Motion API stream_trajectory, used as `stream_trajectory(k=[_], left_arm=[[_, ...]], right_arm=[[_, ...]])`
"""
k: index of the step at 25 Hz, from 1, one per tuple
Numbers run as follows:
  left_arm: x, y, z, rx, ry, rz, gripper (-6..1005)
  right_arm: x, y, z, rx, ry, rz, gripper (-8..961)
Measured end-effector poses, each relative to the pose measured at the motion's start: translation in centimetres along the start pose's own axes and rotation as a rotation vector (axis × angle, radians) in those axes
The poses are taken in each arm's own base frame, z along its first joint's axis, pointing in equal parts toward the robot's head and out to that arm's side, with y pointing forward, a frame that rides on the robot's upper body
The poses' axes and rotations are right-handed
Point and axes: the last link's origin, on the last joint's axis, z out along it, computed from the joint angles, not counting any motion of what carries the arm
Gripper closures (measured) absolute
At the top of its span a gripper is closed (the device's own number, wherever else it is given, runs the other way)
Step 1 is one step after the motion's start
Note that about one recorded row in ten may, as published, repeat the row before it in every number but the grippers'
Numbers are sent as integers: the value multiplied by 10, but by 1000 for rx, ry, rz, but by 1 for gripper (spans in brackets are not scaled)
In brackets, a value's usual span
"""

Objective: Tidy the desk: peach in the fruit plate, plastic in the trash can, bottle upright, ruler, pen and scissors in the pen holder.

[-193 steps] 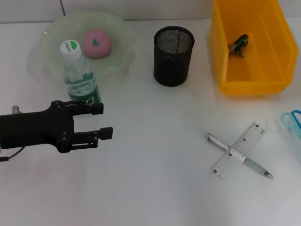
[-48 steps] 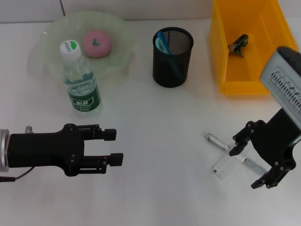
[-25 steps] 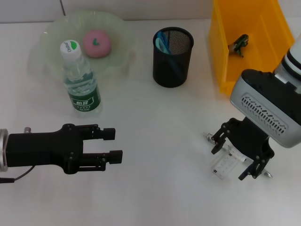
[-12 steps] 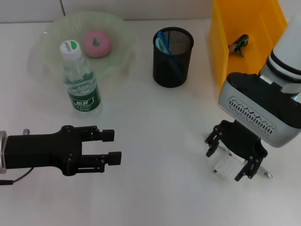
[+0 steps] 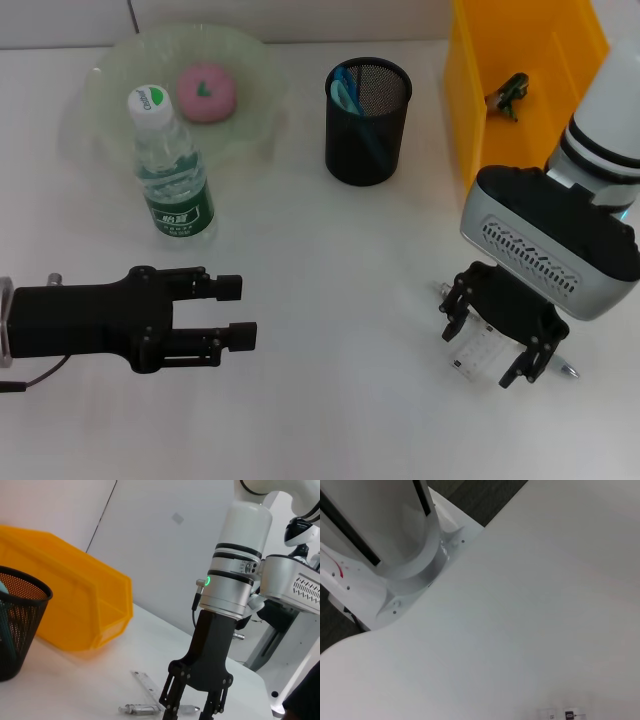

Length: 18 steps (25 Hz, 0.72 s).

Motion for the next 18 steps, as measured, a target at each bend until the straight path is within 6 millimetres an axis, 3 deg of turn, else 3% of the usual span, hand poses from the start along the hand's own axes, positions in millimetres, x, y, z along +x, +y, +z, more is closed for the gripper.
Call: stream_trajectory(k=[5, 15, 18], left_arm=[[-1, 1, 0, -2, 1, 2, 273], [-7, 3, 0, 0, 1, -11, 274], [-9, 4, -1, 2, 3, -14, 274]], right_arm=[[-1, 0, 3, -24, 10, -9, 176], [-3, -6, 6, -10, 7, -11, 570], [-4, -7, 5, -3, 1, -10, 573]])
